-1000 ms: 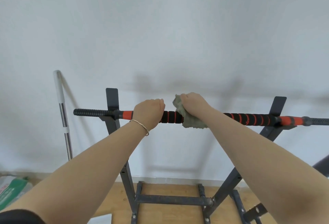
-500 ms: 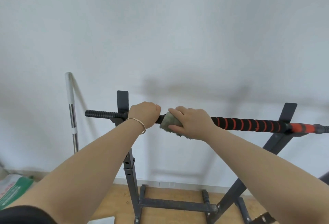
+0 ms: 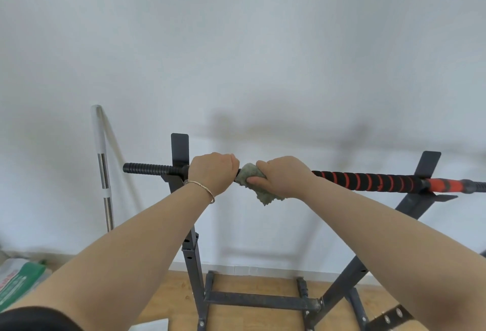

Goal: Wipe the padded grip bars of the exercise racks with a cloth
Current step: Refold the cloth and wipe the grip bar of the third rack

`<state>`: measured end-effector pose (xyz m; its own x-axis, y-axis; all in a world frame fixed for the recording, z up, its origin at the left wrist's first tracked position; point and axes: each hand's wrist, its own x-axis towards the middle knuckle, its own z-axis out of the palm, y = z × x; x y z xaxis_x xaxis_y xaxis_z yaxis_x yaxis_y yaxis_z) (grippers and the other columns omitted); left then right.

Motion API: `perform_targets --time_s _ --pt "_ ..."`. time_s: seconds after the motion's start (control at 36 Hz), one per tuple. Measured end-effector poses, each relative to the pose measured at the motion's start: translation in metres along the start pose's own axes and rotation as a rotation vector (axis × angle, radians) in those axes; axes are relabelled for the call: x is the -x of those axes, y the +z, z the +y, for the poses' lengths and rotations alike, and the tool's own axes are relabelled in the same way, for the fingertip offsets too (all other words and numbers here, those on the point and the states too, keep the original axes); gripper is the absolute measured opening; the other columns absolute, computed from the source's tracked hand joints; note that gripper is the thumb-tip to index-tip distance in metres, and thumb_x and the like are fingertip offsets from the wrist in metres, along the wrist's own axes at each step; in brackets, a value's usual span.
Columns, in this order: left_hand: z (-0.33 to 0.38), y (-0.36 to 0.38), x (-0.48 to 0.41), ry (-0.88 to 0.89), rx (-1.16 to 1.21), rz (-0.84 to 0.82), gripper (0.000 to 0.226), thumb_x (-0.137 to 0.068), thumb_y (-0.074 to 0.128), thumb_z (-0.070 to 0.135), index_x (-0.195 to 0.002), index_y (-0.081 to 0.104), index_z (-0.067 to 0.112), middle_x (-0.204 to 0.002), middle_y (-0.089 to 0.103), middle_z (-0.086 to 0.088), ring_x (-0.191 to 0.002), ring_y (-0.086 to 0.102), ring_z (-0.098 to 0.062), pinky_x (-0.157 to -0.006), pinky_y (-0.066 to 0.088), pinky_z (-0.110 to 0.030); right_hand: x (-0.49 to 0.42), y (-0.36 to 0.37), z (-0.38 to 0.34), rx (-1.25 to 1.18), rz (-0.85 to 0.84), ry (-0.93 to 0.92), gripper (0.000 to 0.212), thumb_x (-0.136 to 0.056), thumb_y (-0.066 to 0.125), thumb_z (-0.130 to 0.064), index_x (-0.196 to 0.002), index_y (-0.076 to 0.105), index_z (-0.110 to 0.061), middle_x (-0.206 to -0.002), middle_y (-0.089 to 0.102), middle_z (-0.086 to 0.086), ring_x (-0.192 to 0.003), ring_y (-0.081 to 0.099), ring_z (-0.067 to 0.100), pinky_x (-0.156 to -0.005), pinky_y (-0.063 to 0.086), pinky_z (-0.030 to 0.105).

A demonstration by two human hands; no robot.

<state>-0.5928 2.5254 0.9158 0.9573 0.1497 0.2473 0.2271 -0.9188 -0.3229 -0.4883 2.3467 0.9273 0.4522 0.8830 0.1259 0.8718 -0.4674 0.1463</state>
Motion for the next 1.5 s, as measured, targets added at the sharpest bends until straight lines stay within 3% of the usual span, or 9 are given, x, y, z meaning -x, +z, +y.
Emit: perform_targets --time_s 0.22,0.33,0.47,0.67,0.83,1.0,1.14,1.33,1.5 --pt "0.0 0.003 -0.001 0.006 -0.016 0.044 0.013 -0.089 0.043 0.01 -0.084 0.035 0.019 -0.057 0.029 0.002 -0.053 0.043 -0.023 -0.049 0.028 -0.026 -0.017 -0.008 0.002 -0.283 -0.185 0.116 0.053 -0.104 0.018 -0.047 -0.092 0.061 -0.019 -0.063 0.063 0.003 -0.056 0.059 0.016 -0.062 0.045 0.033" --pt "0.002 0.002 0.006 0.024 -0.035 0.068 0.017 -0.082 0.048 0.006 -0.079 0.036 0.018 -0.052 0.025 0.004 -0.047 0.039 -0.021 -0.048 0.024 -0.022 -0.034 -0.015 0.007 -0.428 -0.389 0.246 0.054 -0.104 0.023 -0.048 -0.098 0.066 -0.015 -0.088 0.068 0.004 -0.079 0.066 0.02 -0.07 0.049 0.033" --pt "0.003 0.0 0.011 -0.022 -0.013 0.25 0.027 -0.055 0.07 0.004 -0.058 0.046 0.017 -0.042 0.03 0.004 -0.034 0.024 -0.017 -0.045 0.026 -0.017 -0.049 -0.02 0.02 -0.475 -0.587 0.33 0.058 -0.093 0.038 -0.063 -0.096 0.069 -0.014 -0.078 0.072 0.001 -0.06 0.068 0.016 -0.059 0.046 0.029" --pt "0.004 0.002 0.006 -0.035 -0.083 0.057 0.024 -0.079 0.053 0.003 -0.081 0.034 0.019 -0.055 0.028 0.005 -0.049 0.038 -0.018 -0.045 0.018 -0.022 -0.032 -0.016 0.036 -0.718 -0.058 0.398 0.055 -0.106 0.028 -0.046 -0.101 0.069 -0.009 -0.103 0.07 0.01 -0.091 0.063 0.02 -0.075 0.045 0.029" --pt "0.015 -0.019 -0.009 -0.026 0.026 0.064 0.028 -0.074 0.054 -0.002 -0.085 0.035 0.016 -0.062 0.029 0.003 -0.06 0.044 -0.021 -0.05 0.032 -0.028 0.029 -0.044 0.055 -0.715 0.27 0.458 0.053 -0.105 0.033 -0.042 -0.076 0.063 -0.01 -0.075 0.066 0.008 -0.073 0.061 0.024 -0.068 0.048 0.036" --pt "0.042 -0.031 -0.036 0.023 0.197 -0.151 0.021 -0.077 0.046 -0.006 -0.08 0.036 0.013 -0.069 0.04 -0.001 -0.07 0.048 -0.026 -0.054 0.039 -0.031 0.062 -0.027 0.037 -0.287 0.193 0.38 0.05 -0.103 0.03 -0.033 -0.065 0.053 -0.01 -0.064 0.056 0.004 -0.065 0.055 0.021 -0.061 0.047 0.04" --pt "0.045 -0.021 -0.046 -0.166 0.568 -0.4 0.031 -0.088 0.03 0.02 -0.079 0.059 0.014 -0.058 0.07 0.002 -0.054 0.066 -0.015 -0.063 0.051 -0.03 0.061 0.01 0.009 0.038 0.258 0.264 0.051 -0.1 0.028 -0.051 -0.111 0.064 -0.015 -0.082 0.063 -0.001 -0.076 0.055 0.025 -0.07 0.043 0.039" --pt "0.047 -0.015 -0.036 0.094 0.108 -0.133 0.02 -0.088 0.048 0.005 -0.082 0.039 0.022 -0.071 0.037 0.006 -0.071 0.048 -0.022 -0.049 0.026 -0.029 0.038 0.017 0.014 0.239 0.489 0.265 0.042 -0.1 0.041 -0.037 -0.064 0.049 -0.017 -0.05 0.046 -0.002 -0.043 0.041 0.022 -0.045 0.03 0.029" --pt "0.049 -0.015 -0.031 0.066 0.075 -0.072 0.02 -0.085 0.052 0.008 -0.083 0.039 0.023 -0.065 0.037 0.006 -0.064 0.047 -0.02 -0.049 0.029 -0.028 0.027 0.013 0.015 0.224 0.222 0.309 0.045 -0.1 0.031 -0.03 -0.066 0.056 -0.017 -0.049 0.046 -0.005 -0.043 0.046 0.02 -0.048 0.026 0.026"
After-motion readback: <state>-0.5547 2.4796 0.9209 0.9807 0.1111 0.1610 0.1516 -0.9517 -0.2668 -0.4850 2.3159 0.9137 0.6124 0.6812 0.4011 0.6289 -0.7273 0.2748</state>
